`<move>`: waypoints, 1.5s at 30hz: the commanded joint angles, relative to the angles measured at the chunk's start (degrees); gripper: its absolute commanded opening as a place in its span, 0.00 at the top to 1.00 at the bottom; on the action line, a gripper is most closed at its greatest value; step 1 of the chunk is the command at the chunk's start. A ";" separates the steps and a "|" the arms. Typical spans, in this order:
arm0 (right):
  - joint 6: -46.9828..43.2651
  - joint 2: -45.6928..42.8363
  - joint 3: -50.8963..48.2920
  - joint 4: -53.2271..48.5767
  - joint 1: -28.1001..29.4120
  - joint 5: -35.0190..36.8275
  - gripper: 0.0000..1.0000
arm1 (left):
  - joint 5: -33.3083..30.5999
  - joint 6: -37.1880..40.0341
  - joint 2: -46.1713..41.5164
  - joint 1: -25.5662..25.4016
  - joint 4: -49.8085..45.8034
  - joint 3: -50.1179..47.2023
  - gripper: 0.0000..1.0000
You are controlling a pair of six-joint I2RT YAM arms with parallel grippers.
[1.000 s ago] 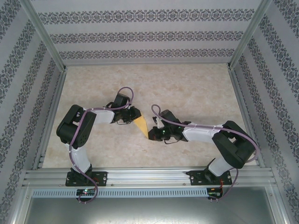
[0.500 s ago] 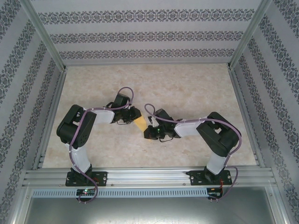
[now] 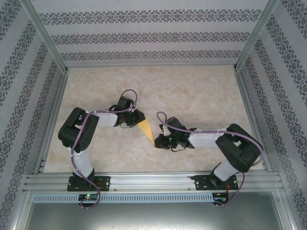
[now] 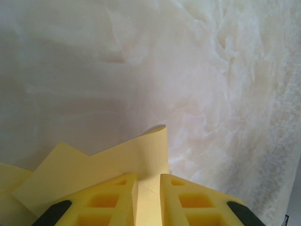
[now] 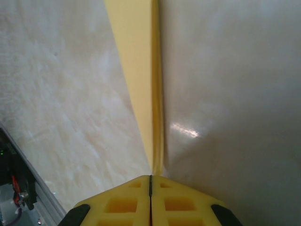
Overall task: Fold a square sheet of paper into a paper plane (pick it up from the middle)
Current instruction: Fold the wing for the fifth time at the center of the table.
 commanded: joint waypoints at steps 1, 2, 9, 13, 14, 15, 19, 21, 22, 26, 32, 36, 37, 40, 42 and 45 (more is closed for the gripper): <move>-0.75 -1.74 3.31 -0.52 -0.89 2.04 0.92 | -2.04 1.10 3.01 0.28 -3.72 -0.35 0.78; -1.08 -1.09 4.55 -0.48 -0.83 1.71 0.92 | -1.97 1.09 2.93 0.28 -3.79 -0.35 0.77; -0.28 8.73 11.88 3.22 -0.87 -0.91 0.91 | -1.39 0.92 2.92 0.26 -3.28 -0.47 0.77; 0.65 13.47 11.80 3.79 -1.85 1.32 0.91 | -0.88 1.06 2.39 0.29 -2.98 -0.49 0.76; 0.69 14.02 11.34 3.32 -2.02 1.73 0.92 | -0.64 1.26 2.24 0.28 -3.05 -0.41 0.76; 0.61 14.49 10.93 3.17 -2.05 1.63 0.92 | -0.57 1.56 1.91 0.23 -3.15 -0.33 0.76; 0.80 14.81 7.82 3.91 -1.64 1.12 0.96 | -0.69 3.61 0.37 0.29 -4.66 0.47 0.75; 1.23 14.27 6.13 4.25 -1.80 1.07 0.98 | -2.11 5.16 -0.06 0.35 -6.65 1.61 0.74; 1.49 13.79 5.04 4.97 -2.07 0.73 0.98 | -3.10 6.11 -0.22 0.45 -7.42 1.77 0.74; 0.66 12.69 4.54 3.20 -2.55 0.67 1.00 | -4.03 7.51 -0.74 1.88 -6.57 1.66 0.73; 0.63 14.02 4.93 2.79 -2.52 -0.46 1.00 | -3.50 8.61 -1.44 3.87 -6.05 2.04 0.71; 0.43 13.92 5.04 2.49 -2.57 -0.42 1.00 | -3.02 8.61 -2.17 5.49 -3.88 0.30 0.70; 0.43 14.10 5.09 2.51 -2.58 -0.47 1.00 | -2.93 8.68 -2.19 5.79 -3.49 -0.08 0.70; 0.51 14.07 5.07 2.61 -2.48 -0.57 1.00 | -2.72 8.64 -2.10 6.75 -2.46 -1.06 0.69; 0.51 14.02 5.09 2.62 -2.42 -0.61 1.00 | -1.73 7.95 -2.25 7.44 -1.02 -1.93 0.69; 0.76 14.15 5.15 2.88 -2.38 -0.77 1.00 | -0.79 7.68 -2.90 8.08 -0.75 -2.24 0.68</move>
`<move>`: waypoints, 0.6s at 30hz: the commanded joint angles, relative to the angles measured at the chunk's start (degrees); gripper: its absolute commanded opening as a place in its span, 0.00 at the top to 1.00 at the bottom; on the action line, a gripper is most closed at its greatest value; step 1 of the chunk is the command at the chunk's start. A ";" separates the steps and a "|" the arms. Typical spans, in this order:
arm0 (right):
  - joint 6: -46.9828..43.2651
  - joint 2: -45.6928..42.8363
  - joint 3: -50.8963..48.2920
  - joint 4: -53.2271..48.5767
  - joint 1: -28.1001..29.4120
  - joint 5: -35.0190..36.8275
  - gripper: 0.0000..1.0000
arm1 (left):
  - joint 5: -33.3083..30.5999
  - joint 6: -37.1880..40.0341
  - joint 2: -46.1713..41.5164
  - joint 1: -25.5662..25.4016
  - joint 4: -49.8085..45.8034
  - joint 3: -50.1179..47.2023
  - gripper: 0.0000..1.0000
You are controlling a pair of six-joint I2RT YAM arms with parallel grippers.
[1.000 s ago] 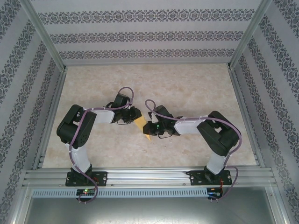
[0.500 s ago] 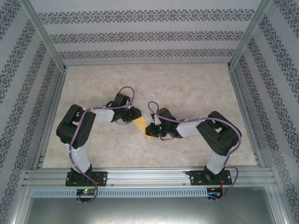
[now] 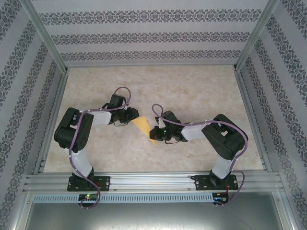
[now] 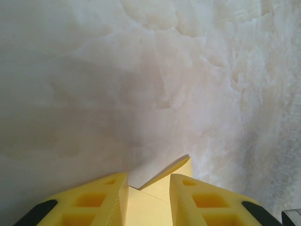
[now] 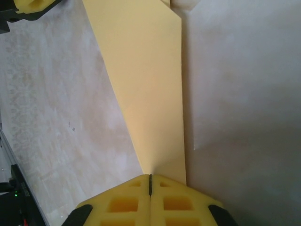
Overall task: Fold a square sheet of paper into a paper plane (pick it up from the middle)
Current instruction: Fold the wing for the fifth time at the center of the table.
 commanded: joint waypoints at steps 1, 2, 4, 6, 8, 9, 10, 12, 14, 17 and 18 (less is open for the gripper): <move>-0.32 1.89 -1.71 -6.87 0.14 0.05 1.00 | -1.70 0.96 -1.83 2.00 0.44 -1.46 0.68; -0.30 1.93 -1.70 -6.72 0.18 -0.08 1.00 | -1.72 0.91 -2.61 2.03 0.44 -1.73 0.68; 0.01 2.03 -1.56 -6.39 0.36 -0.03 1.00 | -2.12 1.27 -4.14 2.07 -0.38 -1.74 0.67; 0.19 2.34 -1.27 -6.36 0.47 -0.07 1.00 | -3.35 3.26 -5.66 2.21 -3.55 -0.85 0.67; 0.30 2.63 -0.99 -6.33 0.62 -0.16 1.00 | -4.88 5.12 -7.23 2.52 -6.69 -0.10 0.66; 0.39 2.68 -0.86 -6.36 0.73 -0.18 1.00 | -4.89 5.28 -7.89 2.53 -6.99 -0.31 0.66; 0.47 2.77 -0.73 -6.28 0.85 -0.12 1.00 | -4.39 5.15 -8.72 2.55 -6.99 -0.47 0.65; 0.85 2.75 -0.72 -5.98 1.05 0.16 1.00 | -1.10 3.67 -9.85 2.39 -4.72 -1.25 0.63; 1.46 2.94 -0.72 -5.08 1.08 0.26 1.00 | 1.48 1.47 -10.11 1.46 -2.03 -1.85 0.62; 2.22 3.52 -0.56 -3.70 1.30 0.25 1.00 | 3.29 0.81 -9.23 -1.78 -1.39 -0.92 0.63; 2.41 3.64 -0.54 -3.47 1.33 0.34 1.00 | 3.06 0.27 -8.62 -3.10 -1.13 -0.71 0.63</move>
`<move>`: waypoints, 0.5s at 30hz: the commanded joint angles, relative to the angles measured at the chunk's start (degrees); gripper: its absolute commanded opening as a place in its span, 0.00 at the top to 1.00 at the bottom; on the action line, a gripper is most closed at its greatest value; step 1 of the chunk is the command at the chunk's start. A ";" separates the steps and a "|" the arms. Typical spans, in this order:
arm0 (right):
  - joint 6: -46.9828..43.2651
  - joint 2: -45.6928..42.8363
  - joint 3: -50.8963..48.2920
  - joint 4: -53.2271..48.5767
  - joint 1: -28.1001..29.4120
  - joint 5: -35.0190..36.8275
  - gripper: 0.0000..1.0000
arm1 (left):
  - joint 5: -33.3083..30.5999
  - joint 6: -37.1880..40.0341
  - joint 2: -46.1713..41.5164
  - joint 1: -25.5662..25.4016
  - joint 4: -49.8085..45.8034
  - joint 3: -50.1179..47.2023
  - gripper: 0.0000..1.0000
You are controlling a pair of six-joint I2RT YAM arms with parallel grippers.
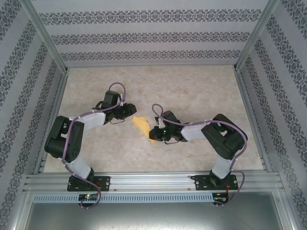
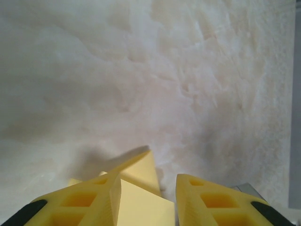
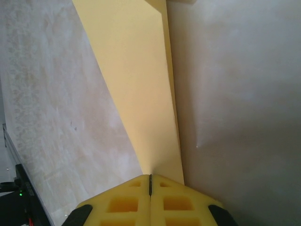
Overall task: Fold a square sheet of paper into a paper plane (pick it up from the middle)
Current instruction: Fold the wing for the fifth time at the center of the table.
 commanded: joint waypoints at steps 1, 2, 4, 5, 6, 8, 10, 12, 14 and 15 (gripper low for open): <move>1.06 3.21 -0.80 -3.87 1.06 1.11 1.00 | 2.77 -1.99 1.07 -4.23 2.32 0.49 0.63; 1.20 3.31 -0.83 -3.62 1.08 1.13 1.00 | 3.02 -2.95 2.00 -5.20 3.89 0.14 0.63; 1.23 3.31 -0.91 -3.44 1.08 1.06 0.99 | 3.34 -4.98 3.86 -6.98 6.84 -0.37 0.64; 1.38 3.33 -0.92 -3.39 1.16 1.18 0.99 | 3.71 -5.80 5.08 -7.95 8.20 -0.39 0.64; 1.32 3.32 -0.92 -3.16 1.17 1.18 0.99 | 4.02 -6.40 6.29 -8.78 9.23 -0.31 0.64; 1.43 3.31 -1.01 -3.13 1.18 1.20 0.99 | 4.16 -6.84 8.30 -10.04 10.13 0.18 0.64; 1.56 3.23 -1.16 -3.11 1.15 1.21 0.99 | 3.60 -6.58 9.64 -10.33 10.16 0.29 0.64; 1.45 3.10 -1.28 -3.00 1.21 1.23 0.99 | 1.09 -5.89 10.56 -10.26 8.14 0.59 0.66; 1.39 2.92 -1.22 -2.96 1.22 1.11 0.98 | -1.29 -5.82 11.52 -10.28 6.20 1.03 0.67; 1.39 2.88 -1.15 -2.96 1.29 0.96 0.97 | -1.72 -5.96 12.18 -10.21 5.82 1.08 0.68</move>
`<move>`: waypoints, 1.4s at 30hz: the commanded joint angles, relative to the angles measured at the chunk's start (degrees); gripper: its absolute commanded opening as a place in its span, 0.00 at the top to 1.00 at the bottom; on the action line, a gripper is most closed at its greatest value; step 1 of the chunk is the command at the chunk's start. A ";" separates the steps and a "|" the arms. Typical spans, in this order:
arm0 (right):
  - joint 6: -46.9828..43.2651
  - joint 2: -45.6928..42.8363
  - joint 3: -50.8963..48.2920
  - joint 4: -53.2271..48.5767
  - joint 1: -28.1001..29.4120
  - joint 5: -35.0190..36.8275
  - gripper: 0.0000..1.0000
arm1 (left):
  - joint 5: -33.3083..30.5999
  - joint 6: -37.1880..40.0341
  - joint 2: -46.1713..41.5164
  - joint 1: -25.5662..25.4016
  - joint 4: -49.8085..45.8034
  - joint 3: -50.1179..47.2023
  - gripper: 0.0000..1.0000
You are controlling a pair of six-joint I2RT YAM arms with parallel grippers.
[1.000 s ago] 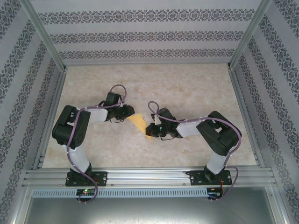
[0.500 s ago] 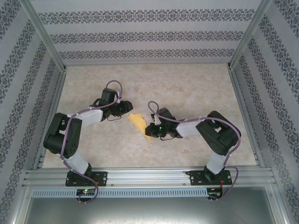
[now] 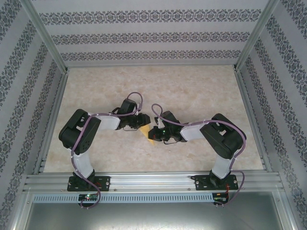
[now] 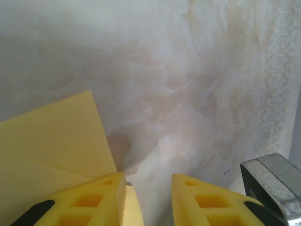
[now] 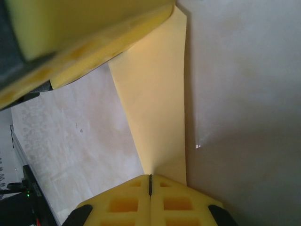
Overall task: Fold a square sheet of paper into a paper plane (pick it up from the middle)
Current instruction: Fold the wing for the fifth time at the center of the table.
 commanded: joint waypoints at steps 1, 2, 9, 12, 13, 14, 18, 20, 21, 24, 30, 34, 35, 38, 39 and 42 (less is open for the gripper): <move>-0.24 2.31 -1.18 -4.24 1.06 1.34 0.97 | -4.00 -0.72 2.72 0.17 -1.96 0.98 0.68; -0.17 2.15 -1.26 -4.24 1.10 1.40 0.97 | -4.92 -0.84 3.12 0.17 -2.86 1.21 0.69; -1.24 -1.33 -3.39 -4.68 1.42 -0.19 0.93 | -6.95 -1.03 3.42 1.72 -4.06 -0.51 0.71; -2.37 -3.80 -5.25 -5.74 1.96 -1.13 0.93 | -7.10 -0.96 3.38 2.41 -3.97 -0.86 0.71; -2.90 -4.37 -5.54 -6.78 2.01 -1.53 0.93 | -7.01 -0.89 3.38 2.49 -3.97 -0.84 0.71; -3.70 -4.90 -5.59 -8.44 2.26 -2.13 0.93 | -6.88 -0.79 3.43 2.59 -4.04 -0.78 0.71; -5.88 -7.93 -6.64 -13.62 3.48 -0.80 0.93 | -6.08 -0.76 3.85 2.60 -3.81 -0.31 0.71; -5.75 -9.84 -7.24 -14.14 3.48 0.32 0.93 | -5.46 -0.59 3.87 2.55 -3.50 -0.09 0.71; -5.87 -10.81 -6.97 -14.79 3.35 1.09 0.93 | -5.20 -0.51 3.78 2.55 -3.40 -0.04 0.71; -7.14 -13.55 -4.61 -17.23 3.24 3.48 0.92 | -4.26 -0.12 3.68 2.58 -3.09 0.10 0.70; -8.32 -12.42 1.40 -17.90 3.11 5.93 0.89 | -2.86 0.38 3.01 2.59 -2.56 -0.03 0.69; -7.73 -10.70 2.61 -17.53 2.91 8.44 0.88 | -0.97 0.82 1.33 2.19 -2.30 0.49 0.66; -7.32 -10.87 2.24 -17.25 2.86 9.56 0.88 | -1.34 1.34 0.48 2.04 -3.50 1.04 0.65; -6.62 -13.04 0.46 -17.08 2.34 13.14 0.86 | -6.29 3.83 -2.90 1.03 -10.71 3.62 0.62; -6.51 -14.31 -0.42 -16.99 2.02 14.68 0.85 | -9.06 4.66 -4.20 0.66 -14.07 4.81 0.59; -5.85 -18.15 -3.31 -16.56 0.59 18.93 0.80 | -14.92 6.60 -8.60 -0.42 -20.63 7.25 0.56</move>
